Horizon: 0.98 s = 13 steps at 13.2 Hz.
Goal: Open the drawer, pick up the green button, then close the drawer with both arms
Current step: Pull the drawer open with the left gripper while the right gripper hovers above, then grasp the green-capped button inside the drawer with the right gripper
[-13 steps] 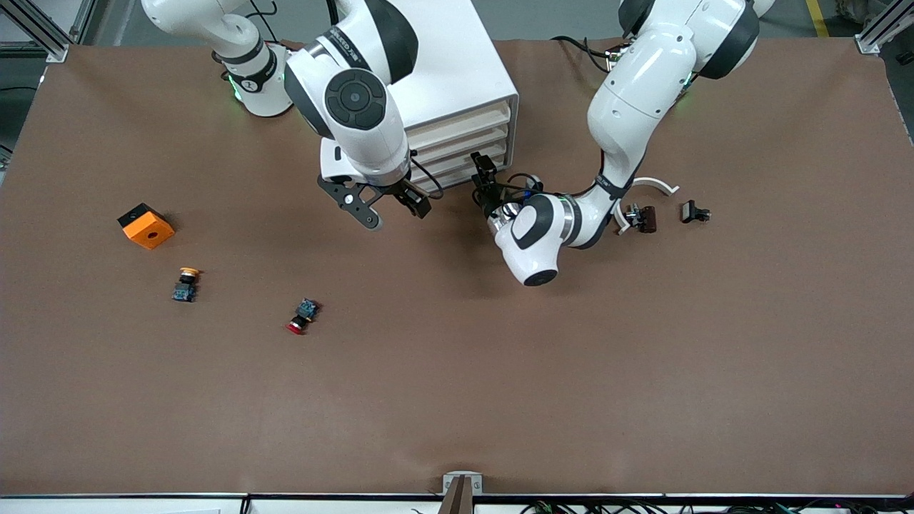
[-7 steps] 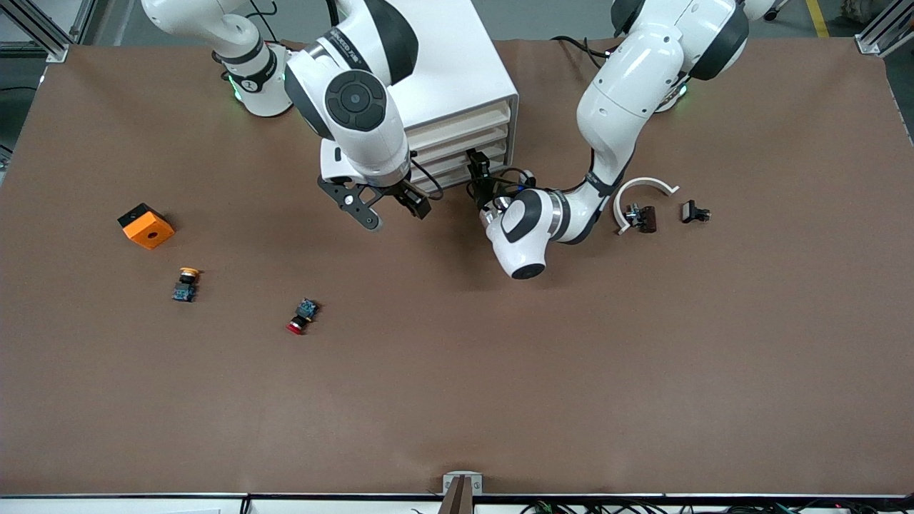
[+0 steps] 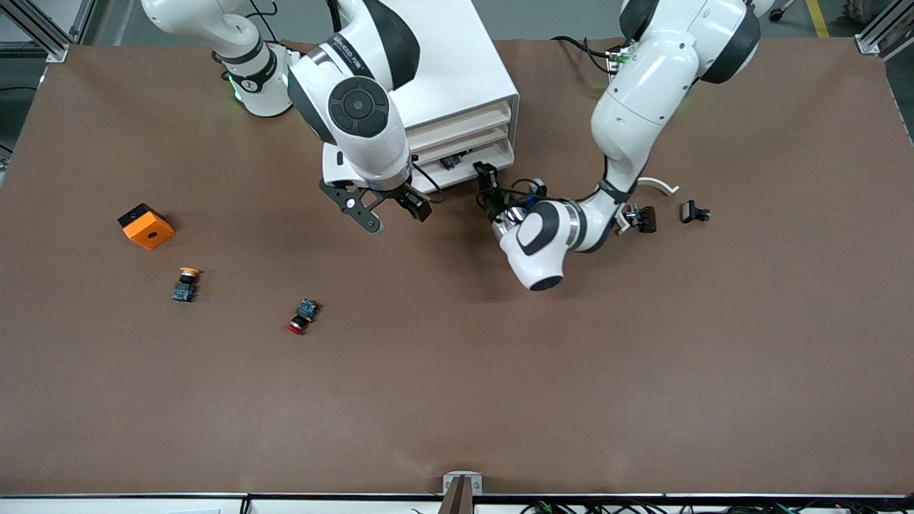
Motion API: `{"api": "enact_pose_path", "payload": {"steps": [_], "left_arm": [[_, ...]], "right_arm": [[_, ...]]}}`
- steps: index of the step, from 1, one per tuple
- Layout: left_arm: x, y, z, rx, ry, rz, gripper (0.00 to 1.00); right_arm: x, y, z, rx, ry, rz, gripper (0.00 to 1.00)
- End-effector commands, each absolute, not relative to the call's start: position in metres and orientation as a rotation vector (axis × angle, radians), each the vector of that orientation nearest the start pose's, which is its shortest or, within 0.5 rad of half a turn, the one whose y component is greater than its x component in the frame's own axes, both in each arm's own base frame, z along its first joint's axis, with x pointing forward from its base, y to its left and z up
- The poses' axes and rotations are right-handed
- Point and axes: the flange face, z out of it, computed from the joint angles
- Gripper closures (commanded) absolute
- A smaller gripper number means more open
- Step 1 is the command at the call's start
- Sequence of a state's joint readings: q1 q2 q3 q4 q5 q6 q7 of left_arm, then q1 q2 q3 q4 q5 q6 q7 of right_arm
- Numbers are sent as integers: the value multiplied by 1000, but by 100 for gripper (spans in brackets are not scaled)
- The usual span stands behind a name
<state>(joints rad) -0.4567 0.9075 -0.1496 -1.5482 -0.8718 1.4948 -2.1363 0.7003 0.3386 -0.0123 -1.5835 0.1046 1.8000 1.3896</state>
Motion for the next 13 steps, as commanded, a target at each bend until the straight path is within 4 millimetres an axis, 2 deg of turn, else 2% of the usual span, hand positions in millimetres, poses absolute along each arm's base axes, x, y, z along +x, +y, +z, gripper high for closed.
{"api": "enact_pose_path", "payload": {"steps": [1,3,5,7,11,13], "left_arm": [[505,-376,136,-1170,-1837,1413,95],[519,-363,143,-1154,-1868,1420,95],[545,-346,155,-1152,-1906,1451,92],[561,-337,164,-1167,-1937,1467,92],[576,-316,162,-1165,-1987,1442,92],[580,-309,162,-1160,-2005,1433,92]], "right_arm": [[493,427,432,-2944,1152,234,0],[484,442,426,-2955,1117,227,0],[481,454,414,-2907,1215,206,0],[468,476,403,-2904,1203,190,0],[446,507,365,-2937,1182,208,0],[439,525,350,-2887,1214,190,0]]}}
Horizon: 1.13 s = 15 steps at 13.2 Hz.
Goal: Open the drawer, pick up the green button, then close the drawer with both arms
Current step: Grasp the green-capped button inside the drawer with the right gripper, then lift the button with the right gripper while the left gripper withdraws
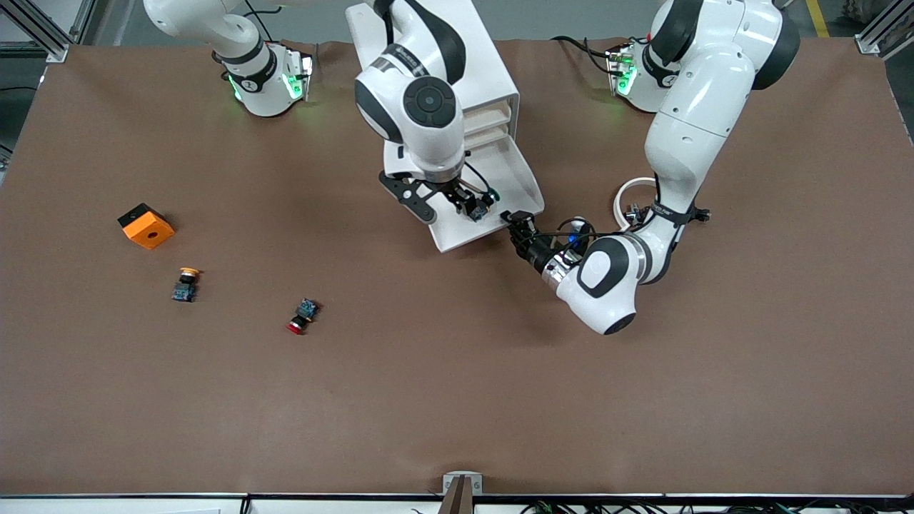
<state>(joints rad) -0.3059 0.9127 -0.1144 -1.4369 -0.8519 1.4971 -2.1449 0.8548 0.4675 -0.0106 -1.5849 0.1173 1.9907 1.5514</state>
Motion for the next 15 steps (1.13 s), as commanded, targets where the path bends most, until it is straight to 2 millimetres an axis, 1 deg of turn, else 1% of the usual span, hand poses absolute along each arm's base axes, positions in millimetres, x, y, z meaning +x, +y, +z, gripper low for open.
{"api": "enact_pose_path", "payload": {"steps": [1,2,4,5,6,7,8,10,11,12,13,14,15], "left_arm": [[582,-306,162,1510,2624,-1866,91],[586,-302,163,1501,2629,-1853,87],[589,-301,165,1501,2627,-1844,68],[589,-301,165,1501,2626,-1844,67],[590,-299,165,1496,2627,-1844,55],[591,-297,166,1490,2627,-1842,32],[591,-297,167,1491,2626,-1843,2],[593,-296,171,1498,2623,-1833,0],[597,-291,175,1504,2627,-1817,0],[605,-287,184,1530,2627,-1784,0],[610,-282,190,1550,2631,-1749,0],[622,-273,200,1571,2645,-1672,0],[633,-265,215,1588,2645,-1594,0]], "right_arm": [[434,534,341,-2871,1219,181,0],[428,543,334,-2865,1207,171,0],[426,547,325,-2870,1203,170,0],[427,547,325,-2870,1204,171,0],[427,547,322,-2871,1204,169,0],[431,546,321,-2858,1207,160,0],[436,544,322,-2839,1214,151,0],[439,544,316,-2832,1215,136,0],[445,543,315,-2827,1226,130,0],[453,539,313,-2816,1245,128,0],[457,536,310,-2814,1257,129,0],[458,536,306,-2815,1265,132,0],[460,539,302,-2804,1291,132,0]]}}
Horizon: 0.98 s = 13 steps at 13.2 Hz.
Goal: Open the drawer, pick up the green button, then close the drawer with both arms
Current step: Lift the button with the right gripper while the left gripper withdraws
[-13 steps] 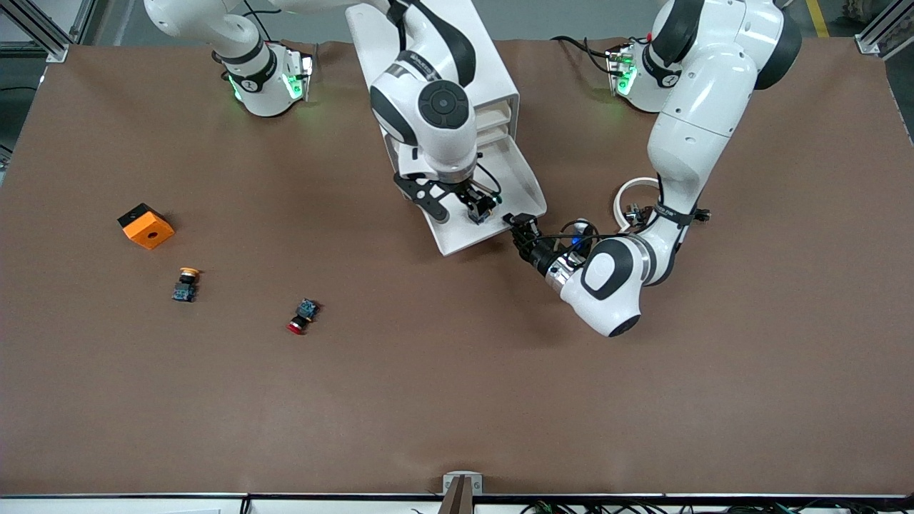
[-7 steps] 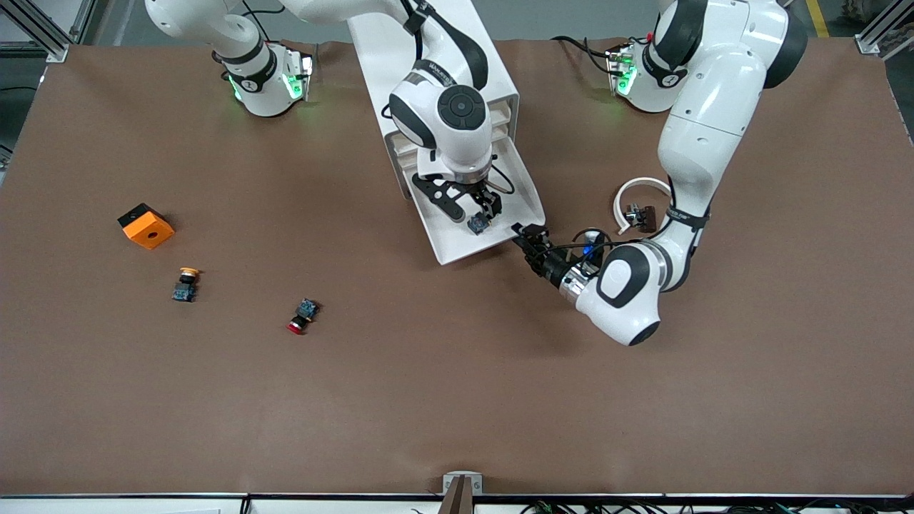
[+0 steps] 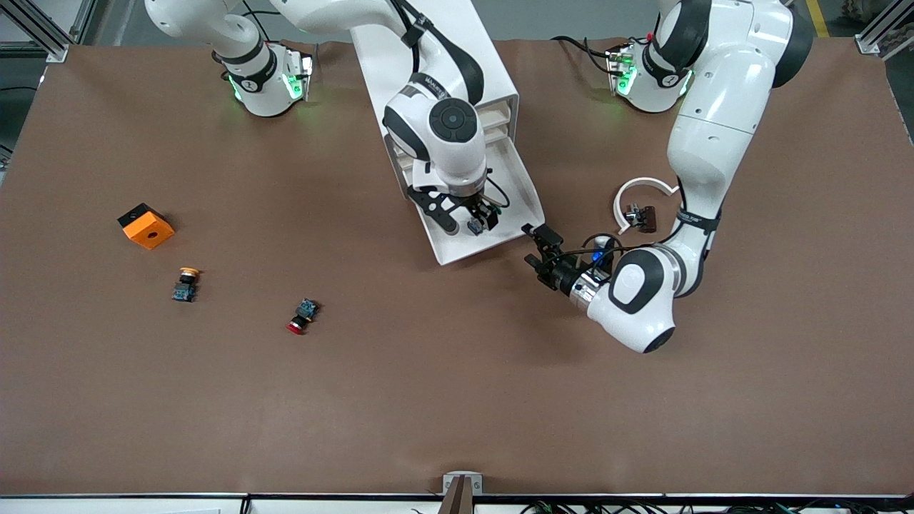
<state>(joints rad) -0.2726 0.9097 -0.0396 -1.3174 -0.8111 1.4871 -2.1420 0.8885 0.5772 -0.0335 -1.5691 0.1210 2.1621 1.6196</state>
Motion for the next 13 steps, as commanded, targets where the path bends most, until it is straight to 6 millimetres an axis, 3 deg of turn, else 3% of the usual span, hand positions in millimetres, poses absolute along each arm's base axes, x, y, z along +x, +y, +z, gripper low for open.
{"api": "enact_pose_path", "payload": {"steps": [1,3,7,10,12,13], "left_arm": [[645,-250,223,1599,2675,-1500,0],[663,-226,247,1619,2691,-1347,0],[689,-159,327,1703,2535,-1107,0],[686,-135,412,1840,2375,-909,0],[679,-126,451,1909,2368,-761,0],[675,-123,466,1954,2330,-720,0]], "right_arm": [[464,542,299,-2783,1332,131,0],[469,549,298,-2747,1381,126,0],[469,548,280,-2778,1373,129,0],[464,551,271,-2799,1361,129,0],[462,554,270,-2810,1338,128,0],[460,555,270,-2826,1295,130,10]]}}
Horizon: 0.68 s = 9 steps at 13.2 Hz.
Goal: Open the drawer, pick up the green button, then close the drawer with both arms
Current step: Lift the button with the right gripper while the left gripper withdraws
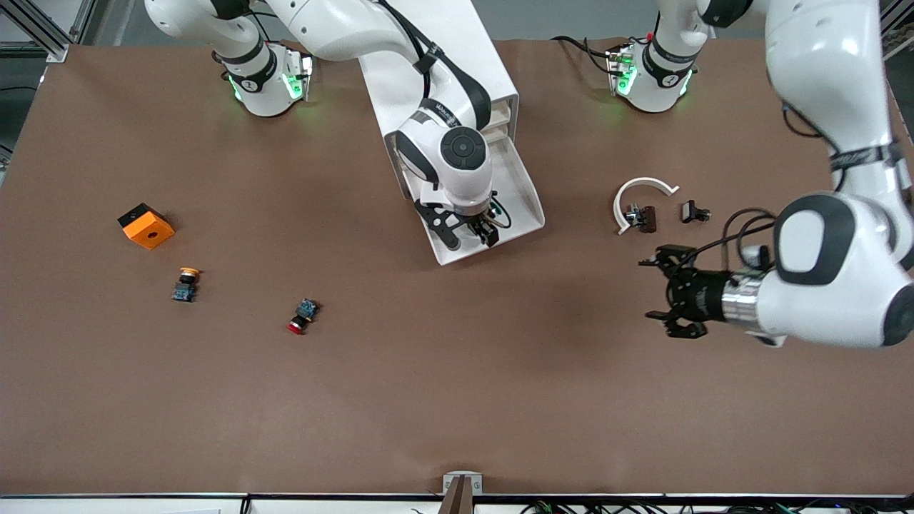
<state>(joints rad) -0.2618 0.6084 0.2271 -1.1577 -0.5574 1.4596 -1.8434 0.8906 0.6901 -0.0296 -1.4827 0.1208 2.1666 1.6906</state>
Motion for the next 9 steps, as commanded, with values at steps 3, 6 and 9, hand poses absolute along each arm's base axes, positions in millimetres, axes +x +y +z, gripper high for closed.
{"api": "enact_pose_path", "payload": {"steps": [3,6,9], "left_arm": [[655,-112,505,2314,2007,-630,0],[633,-110,529,2590,1701,-591,0],[623,-127,528,2778,1404,-586,0]], "right_arm": [[460,558,271,-2828,1251,126,46],[460,558,270,-2829,1246,125,83],[463,559,277,-2814,1250,121,85]]}}
